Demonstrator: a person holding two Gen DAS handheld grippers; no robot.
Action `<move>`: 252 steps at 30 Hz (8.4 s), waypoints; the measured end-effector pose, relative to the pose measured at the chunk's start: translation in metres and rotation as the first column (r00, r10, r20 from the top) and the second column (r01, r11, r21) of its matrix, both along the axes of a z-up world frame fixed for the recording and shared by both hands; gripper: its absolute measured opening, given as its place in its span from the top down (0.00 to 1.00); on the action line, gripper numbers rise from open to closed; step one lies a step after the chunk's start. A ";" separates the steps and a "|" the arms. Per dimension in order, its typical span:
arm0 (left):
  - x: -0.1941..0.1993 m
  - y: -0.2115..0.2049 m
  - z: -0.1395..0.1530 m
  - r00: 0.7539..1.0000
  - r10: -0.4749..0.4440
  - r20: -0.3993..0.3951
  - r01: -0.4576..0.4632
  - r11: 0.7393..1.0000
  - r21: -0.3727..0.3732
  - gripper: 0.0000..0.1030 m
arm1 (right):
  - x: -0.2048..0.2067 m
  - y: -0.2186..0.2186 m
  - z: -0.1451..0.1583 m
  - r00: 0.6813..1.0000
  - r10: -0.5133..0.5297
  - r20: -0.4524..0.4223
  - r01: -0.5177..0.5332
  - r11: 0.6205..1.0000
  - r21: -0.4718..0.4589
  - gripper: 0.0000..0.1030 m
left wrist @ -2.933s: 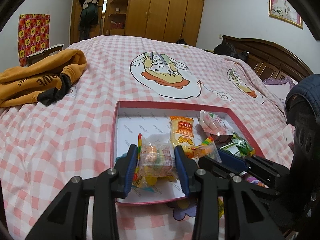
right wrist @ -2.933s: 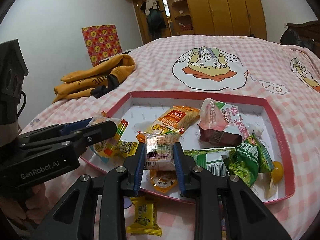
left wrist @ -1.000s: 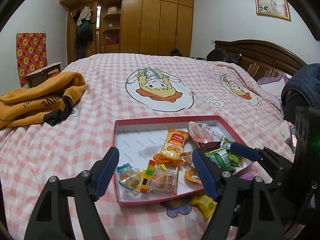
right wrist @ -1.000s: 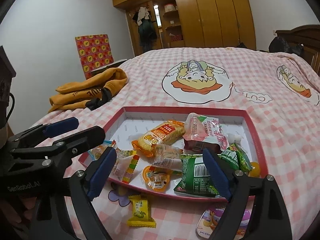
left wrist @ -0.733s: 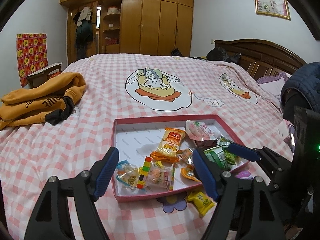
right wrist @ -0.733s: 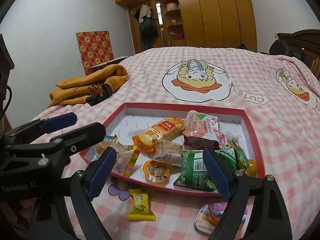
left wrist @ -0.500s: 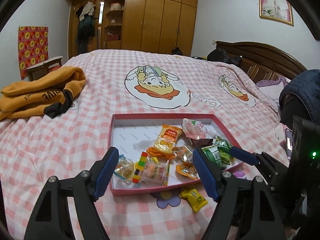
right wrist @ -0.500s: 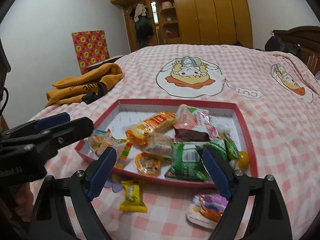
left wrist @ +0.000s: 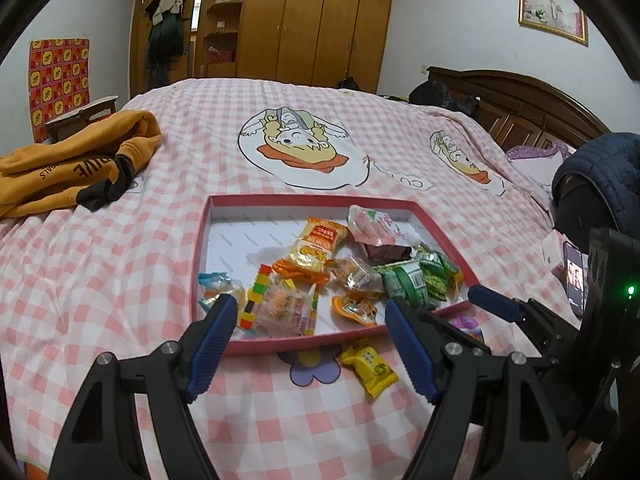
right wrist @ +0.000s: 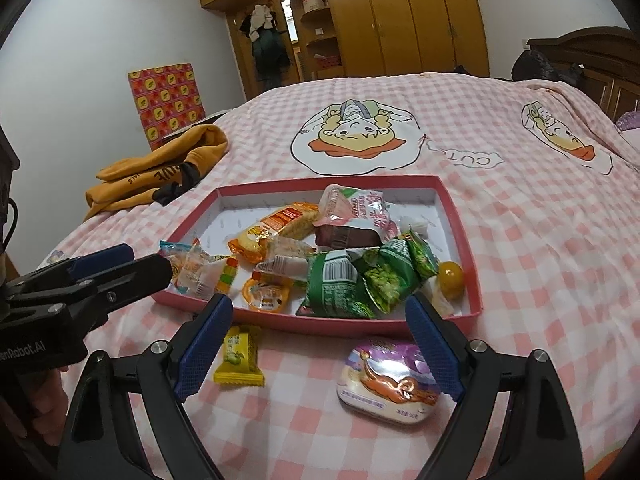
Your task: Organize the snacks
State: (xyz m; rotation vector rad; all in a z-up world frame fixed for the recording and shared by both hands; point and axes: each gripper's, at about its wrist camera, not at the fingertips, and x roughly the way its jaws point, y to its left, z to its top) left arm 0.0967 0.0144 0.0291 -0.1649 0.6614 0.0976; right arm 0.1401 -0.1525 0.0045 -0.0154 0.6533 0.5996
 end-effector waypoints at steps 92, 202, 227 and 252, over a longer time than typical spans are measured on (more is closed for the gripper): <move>-0.008 -0.030 -0.013 0.993 -0.058 -0.099 0.054 0.998 -0.038 0.75 | -0.015 -0.051 0.003 0.996 -0.032 -0.084 0.035 0.999 0.024 0.37; -0.061 -0.009 -0.020 0.985 0.078 0.151 -0.088 0.994 0.064 0.05 | -0.046 -0.031 -0.005 0.992 -0.057 0.115 0.057 0.998 0.006 0.02; -0.058 -0.013 -0.037 0.985 0.114 0.131 -0.130 0.985 0.116 0.04 | -0.042 -0.038 -0.016 0.994 -0.076 0.081 0.073 0.997 0.034 0.02; -0.059 -0.013 -0.037 0.984 0.117 0.132 -0.133 0.983 0.124 0.03 | -0.041 -0.041 -0.017 0.994 -0.078 0.071 0.075 0.996 0.040 0.02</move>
